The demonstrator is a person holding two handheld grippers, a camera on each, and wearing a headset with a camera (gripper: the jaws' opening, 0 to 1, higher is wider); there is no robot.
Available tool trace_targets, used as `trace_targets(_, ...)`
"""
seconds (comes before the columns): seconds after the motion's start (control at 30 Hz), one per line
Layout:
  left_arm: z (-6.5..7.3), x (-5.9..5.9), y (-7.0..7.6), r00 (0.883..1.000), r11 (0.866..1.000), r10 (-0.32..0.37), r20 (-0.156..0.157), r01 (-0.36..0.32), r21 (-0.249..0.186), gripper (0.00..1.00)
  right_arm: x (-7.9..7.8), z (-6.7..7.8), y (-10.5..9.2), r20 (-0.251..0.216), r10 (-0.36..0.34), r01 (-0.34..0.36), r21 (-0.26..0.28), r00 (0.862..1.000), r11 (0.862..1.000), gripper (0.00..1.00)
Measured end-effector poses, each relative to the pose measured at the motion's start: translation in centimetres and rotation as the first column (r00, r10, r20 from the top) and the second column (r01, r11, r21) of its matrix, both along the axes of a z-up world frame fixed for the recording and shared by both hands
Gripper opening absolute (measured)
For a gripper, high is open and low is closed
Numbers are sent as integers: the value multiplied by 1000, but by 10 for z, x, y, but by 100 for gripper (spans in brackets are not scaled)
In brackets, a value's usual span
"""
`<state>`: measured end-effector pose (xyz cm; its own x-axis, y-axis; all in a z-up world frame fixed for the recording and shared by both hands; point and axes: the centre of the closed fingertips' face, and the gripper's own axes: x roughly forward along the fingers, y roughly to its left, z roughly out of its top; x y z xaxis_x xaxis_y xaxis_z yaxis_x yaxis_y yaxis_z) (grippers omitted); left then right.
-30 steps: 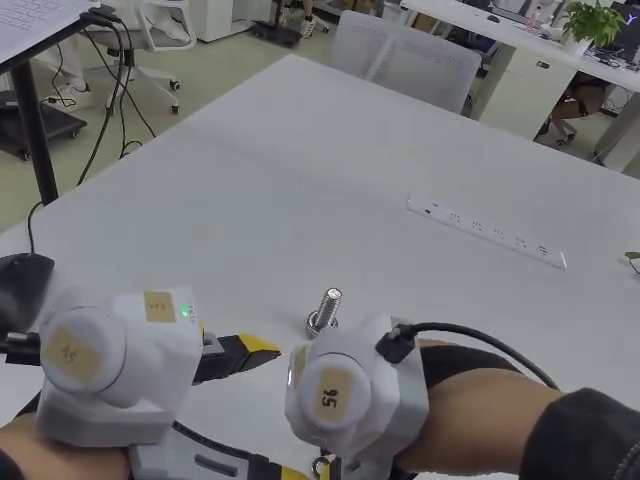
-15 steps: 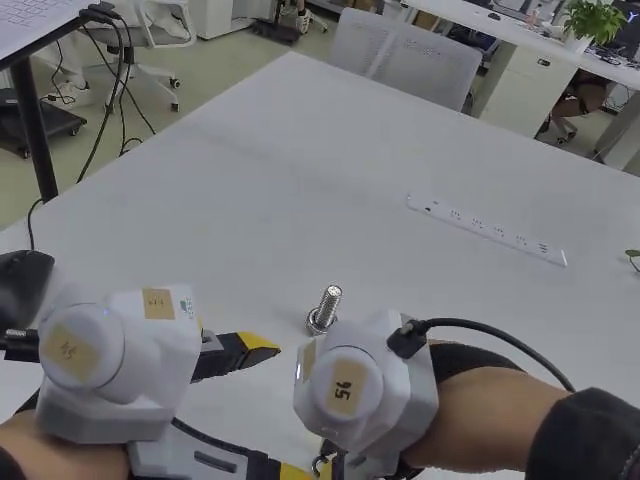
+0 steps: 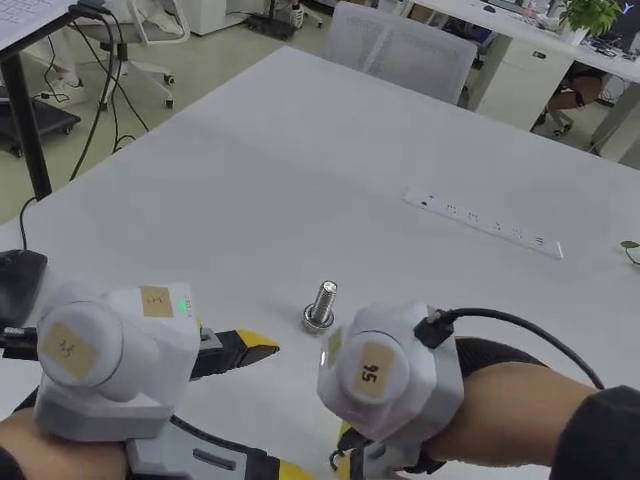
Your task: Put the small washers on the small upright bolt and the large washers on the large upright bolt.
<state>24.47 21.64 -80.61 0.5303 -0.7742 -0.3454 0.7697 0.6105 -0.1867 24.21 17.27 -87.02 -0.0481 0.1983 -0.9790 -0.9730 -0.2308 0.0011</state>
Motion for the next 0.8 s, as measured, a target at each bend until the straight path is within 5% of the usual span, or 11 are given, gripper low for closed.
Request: trace_targets(0.8,-1,6,-11,999,999,-46,-12,46,13,81,29,12,-60,27,-174,174,-1,984,985,14)
